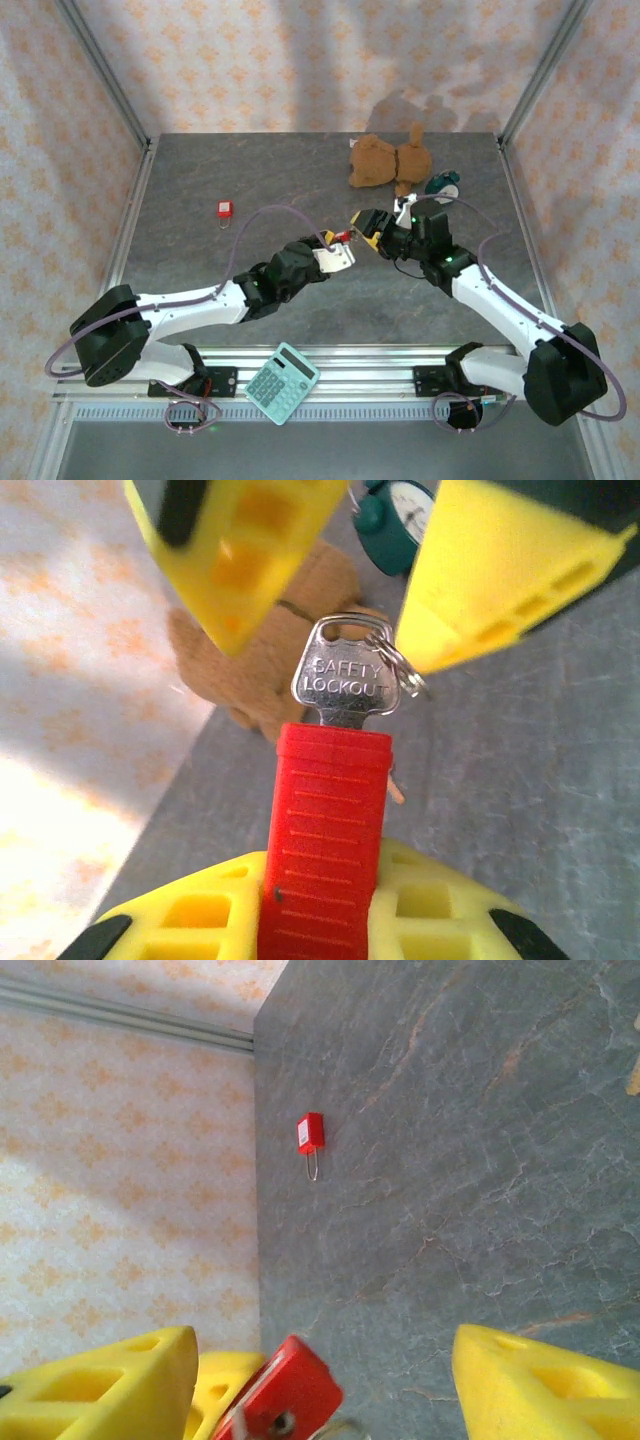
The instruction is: Unlock with the key
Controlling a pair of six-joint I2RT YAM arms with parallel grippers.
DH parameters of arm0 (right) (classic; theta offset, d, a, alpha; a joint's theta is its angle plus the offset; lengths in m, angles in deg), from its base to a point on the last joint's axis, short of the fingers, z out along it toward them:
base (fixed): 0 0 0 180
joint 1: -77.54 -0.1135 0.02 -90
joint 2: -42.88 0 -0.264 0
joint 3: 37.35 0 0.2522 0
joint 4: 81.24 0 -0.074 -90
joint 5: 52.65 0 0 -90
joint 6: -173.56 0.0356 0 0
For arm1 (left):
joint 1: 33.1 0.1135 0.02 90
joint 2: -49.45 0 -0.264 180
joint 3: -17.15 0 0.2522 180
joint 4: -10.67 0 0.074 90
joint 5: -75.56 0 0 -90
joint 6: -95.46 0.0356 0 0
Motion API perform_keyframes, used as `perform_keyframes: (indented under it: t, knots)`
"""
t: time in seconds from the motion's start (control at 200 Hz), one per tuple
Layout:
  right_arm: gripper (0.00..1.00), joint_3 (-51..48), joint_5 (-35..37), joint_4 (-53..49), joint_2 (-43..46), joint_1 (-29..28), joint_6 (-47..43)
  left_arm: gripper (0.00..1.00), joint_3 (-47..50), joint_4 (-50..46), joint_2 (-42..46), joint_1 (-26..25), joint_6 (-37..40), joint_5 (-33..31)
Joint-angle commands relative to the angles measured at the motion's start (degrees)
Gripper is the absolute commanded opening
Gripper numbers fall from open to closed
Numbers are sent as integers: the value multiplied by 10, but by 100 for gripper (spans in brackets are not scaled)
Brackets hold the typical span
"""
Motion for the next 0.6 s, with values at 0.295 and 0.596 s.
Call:
perform_keyframes:
  t: [0.295,0.596]
  knots:
    - [63,-4,-32,80,-42,-13,53,22,18,230,-76,-39,153,-145]
    - [35,-1,-49,86,-48,-16,50,22,7,254,-115,-43,187,-156]
